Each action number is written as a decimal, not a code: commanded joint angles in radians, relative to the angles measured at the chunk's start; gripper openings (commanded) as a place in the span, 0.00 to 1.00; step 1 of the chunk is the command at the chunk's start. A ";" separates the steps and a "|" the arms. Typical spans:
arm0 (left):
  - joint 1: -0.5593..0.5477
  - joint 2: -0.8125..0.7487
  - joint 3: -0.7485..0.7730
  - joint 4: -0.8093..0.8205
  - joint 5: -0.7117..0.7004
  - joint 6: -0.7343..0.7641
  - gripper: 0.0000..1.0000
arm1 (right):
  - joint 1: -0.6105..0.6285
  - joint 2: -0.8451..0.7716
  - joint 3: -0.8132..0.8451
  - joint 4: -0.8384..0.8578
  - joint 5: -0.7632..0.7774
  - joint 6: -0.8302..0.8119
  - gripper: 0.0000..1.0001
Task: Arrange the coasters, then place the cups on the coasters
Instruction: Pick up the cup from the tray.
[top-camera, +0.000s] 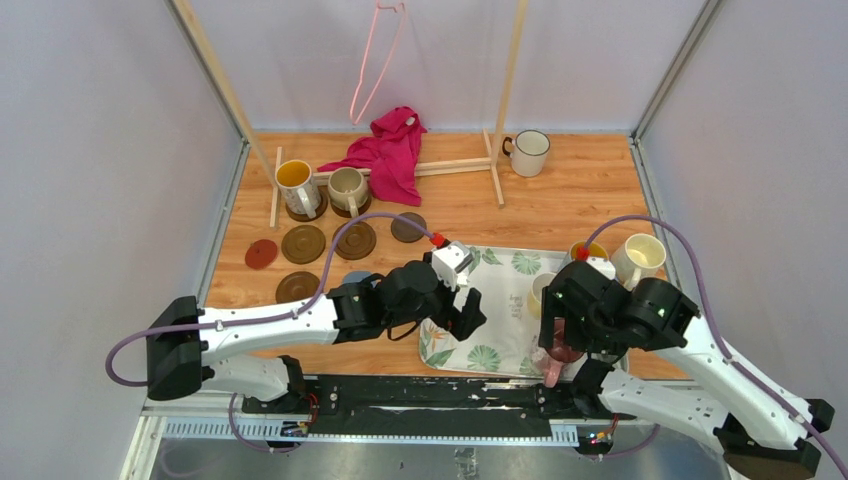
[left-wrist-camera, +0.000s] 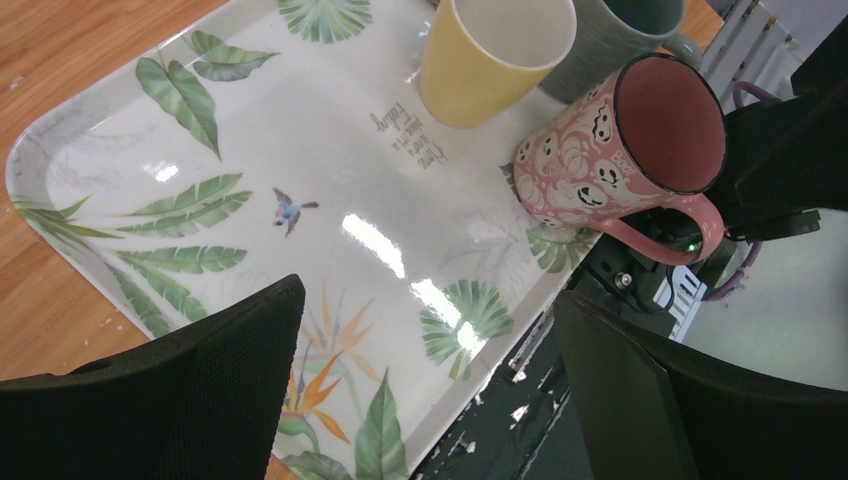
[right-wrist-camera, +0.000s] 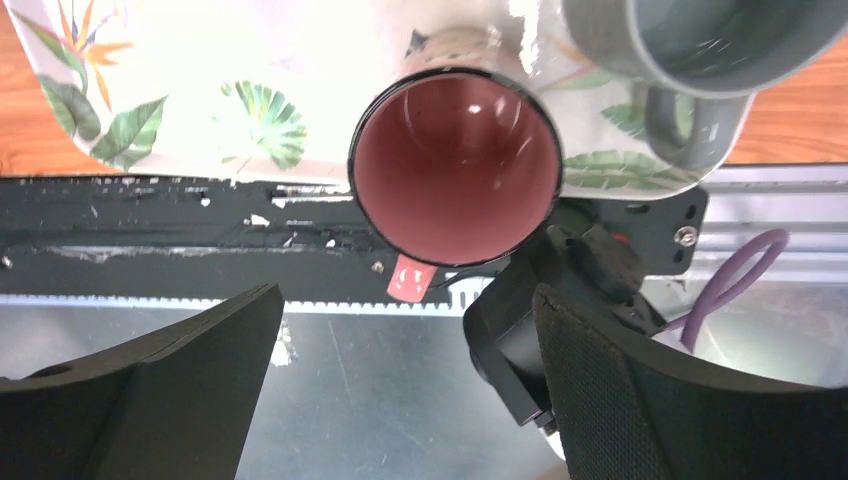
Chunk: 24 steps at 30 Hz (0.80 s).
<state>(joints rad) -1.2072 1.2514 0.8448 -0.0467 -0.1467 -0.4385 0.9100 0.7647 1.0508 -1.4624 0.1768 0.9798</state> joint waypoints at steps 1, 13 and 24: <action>0.005 -0.026 -0.031 0.035 0.002 -0.001 1.00 | 0.016 -0.011 0.027 -0.138 0.142 0.027 1.00; 0.005 -0.043 -0.048 0.043 0.016 -0.006 1.00 | -0.042 -0.101 -0.189 0.112 0.052 0.054 1.00; 0.005 -0.040 -0.043 0.041 0.007 -0.004 1.00 | -0.124 -0.158 -0.358 0.349 -0.113 0.009 1.00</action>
<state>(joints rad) -1.2072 1.2209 0.8036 -0.0269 -0.1341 -0.4431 0.8009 0.5968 0.7467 -1.2247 0.1627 0.9928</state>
